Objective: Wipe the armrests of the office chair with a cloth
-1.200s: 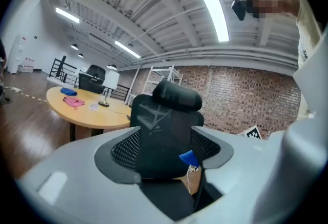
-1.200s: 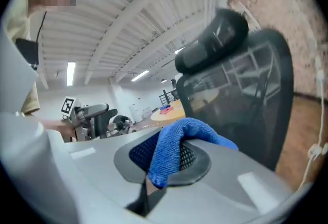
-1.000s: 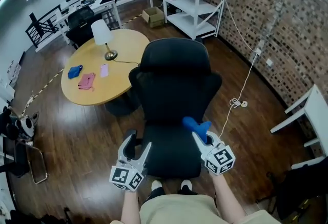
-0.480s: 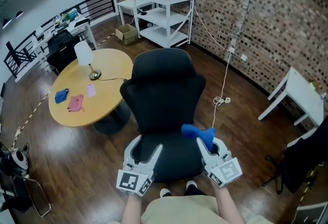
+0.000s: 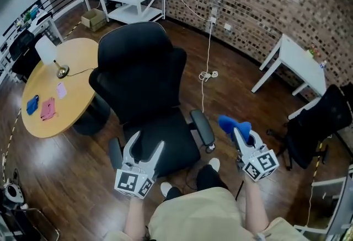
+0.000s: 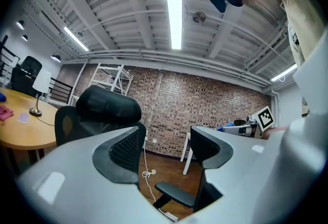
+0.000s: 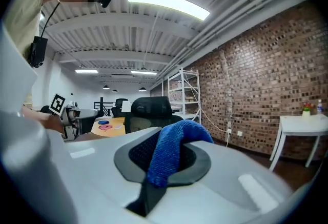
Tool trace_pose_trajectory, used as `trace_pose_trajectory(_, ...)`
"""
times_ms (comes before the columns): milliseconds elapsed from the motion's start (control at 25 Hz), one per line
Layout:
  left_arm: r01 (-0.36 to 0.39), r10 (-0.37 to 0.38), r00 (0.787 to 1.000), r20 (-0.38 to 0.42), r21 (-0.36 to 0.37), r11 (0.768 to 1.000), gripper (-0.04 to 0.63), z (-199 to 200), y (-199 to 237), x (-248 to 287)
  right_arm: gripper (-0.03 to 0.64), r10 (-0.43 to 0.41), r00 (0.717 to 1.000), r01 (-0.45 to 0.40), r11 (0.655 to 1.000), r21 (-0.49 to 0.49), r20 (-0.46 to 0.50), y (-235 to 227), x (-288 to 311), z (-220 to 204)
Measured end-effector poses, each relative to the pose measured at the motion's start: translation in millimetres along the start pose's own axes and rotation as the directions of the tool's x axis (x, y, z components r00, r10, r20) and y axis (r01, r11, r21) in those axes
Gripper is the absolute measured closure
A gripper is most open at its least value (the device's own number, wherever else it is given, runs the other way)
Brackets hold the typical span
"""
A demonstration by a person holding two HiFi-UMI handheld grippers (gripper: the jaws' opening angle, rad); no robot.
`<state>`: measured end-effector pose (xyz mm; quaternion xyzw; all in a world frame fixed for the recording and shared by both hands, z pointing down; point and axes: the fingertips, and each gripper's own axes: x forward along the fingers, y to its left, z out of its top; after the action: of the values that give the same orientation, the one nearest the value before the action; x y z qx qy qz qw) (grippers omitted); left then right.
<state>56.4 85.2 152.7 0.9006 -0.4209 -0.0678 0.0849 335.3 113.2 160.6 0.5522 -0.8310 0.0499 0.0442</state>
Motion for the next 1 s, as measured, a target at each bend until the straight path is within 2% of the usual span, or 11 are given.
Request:
trace_pose_trajectory(120,0.019,-0.02,1.0,-0.02,-0.015,1.0,0.302,-23,-13,27,0.598,0.024,0.998,-0.022,0.999,0.043,-0.058,-36,5,-32)
trace_pose_trajectory(240,-0.002,0.0,0.999,-0.048,-0.045,0.999,0.302,-51,-17,58,0.598,0.133,0.976,-0.123,0.99,0.072,-0.171,-64,41,-88)
trace_pose_trajectory(320,-0.026,0.022,0.998,-0.067,-0.062,0.998,0.327,-78,-13,79,0.6,0.242,0.937,-0.23,0.97,0.079,-0.252,-75,76,-131)
trace_pose_trajectory(400,-0.071,0.067,0.994,-0.081,-0.057,0.996,0.336,-110,-10,105,0.6,0.371,0.878,-0.364,0.928,0.081,-0.304,-91,114,-169)
trace_pose_trajectory(560,-0.201,0.197,0.978,-0.064,-0.065,0.977,0.334,-166,-8,163,0.6,0.585,0.748,-0.607,0.794,0.032,-0.312,-126,186,-222)
trace_pose_trajectory(640,-0.267,0.264,0.963,-0.057,-0.055,0.962,0.334,-189,-2,184,0.6,0.654,0.678,-0.703,0.711,-0.034,-0.336,-128,220,-244)
trace_pose_trajectory(720,-0.321,0.317,0.947,-0.057,-0.077,0.944,0.335,-210,5,200,0.6,0.711,0.595,-0.785,0.615,-0.079,-0.374,-118,252,-265)
trace_pose_trajectory(800,-0.345,0.337,0.938,-0.08,-0.116,0.931,0.333,-231,10,212,0.6,0.751,0.513,-0.844,0.531,-0.083,-0.416,-102,271,-289)
trace_pose_trajectory(1000,-0.352,0.341,0.932,-0.12,-0.085,0.932,0.331,-247,22,210,0.6,0.768,0.309,-0.942,0.329,-0.067,-0.561,-45,259,-350)
